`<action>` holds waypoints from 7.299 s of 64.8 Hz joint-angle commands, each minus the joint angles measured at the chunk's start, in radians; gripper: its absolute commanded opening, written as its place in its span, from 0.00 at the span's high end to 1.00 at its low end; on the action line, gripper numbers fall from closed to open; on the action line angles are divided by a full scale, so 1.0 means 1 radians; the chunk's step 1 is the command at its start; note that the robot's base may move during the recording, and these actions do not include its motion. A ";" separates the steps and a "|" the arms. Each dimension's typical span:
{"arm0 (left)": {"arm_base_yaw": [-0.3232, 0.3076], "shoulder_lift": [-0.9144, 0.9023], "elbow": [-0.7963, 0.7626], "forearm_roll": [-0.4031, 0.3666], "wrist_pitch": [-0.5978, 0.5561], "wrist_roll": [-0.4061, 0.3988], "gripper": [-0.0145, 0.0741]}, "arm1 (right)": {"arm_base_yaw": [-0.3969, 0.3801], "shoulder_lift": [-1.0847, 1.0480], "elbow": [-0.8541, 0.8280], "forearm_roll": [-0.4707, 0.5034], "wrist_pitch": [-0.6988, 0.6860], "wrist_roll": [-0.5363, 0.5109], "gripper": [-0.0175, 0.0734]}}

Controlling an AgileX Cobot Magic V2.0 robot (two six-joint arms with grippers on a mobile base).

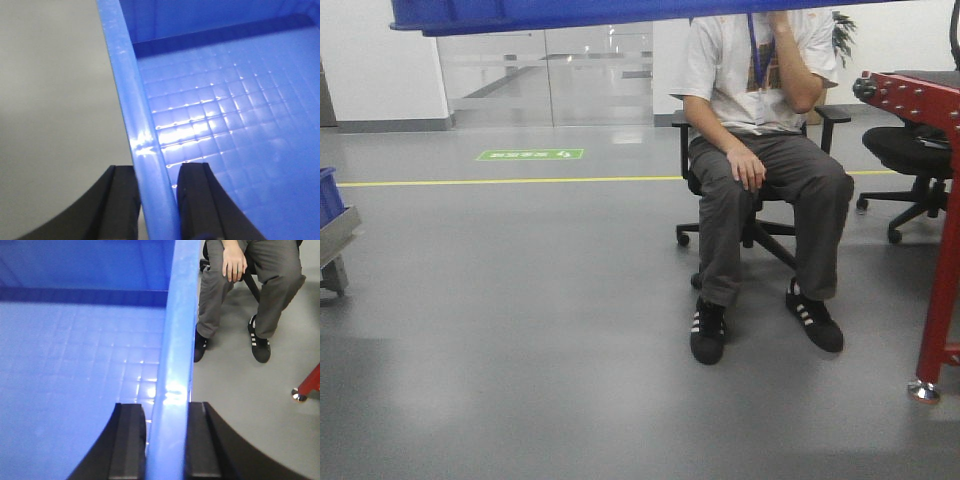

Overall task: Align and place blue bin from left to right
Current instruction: 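Carry the bin in both grippers while driving across the floor, then drive up to the second rack holding the bin above its upper shelf, then push the bin forward onto the upper shelf with both grippers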

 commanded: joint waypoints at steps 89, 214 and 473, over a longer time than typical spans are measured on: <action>-0.008 -0.021 -0.010 0.009 -0.072 0.027 0.96 | -0.001 -0.030 -0.019 -0.010 -0.116 -0.023 0.88; -0.008 -0.021 -0.010 0.031 -0.072 0.027 0.96 | -0.001 -0.030 -0.019 -0.010 -0.116 -0.023 0.88; -0.008 -0.021 -0.010 0.025 -0.133 0.027 0.96 | -0.001 -0.031 -0.019 -0.010 -0.104 -0.023 0.88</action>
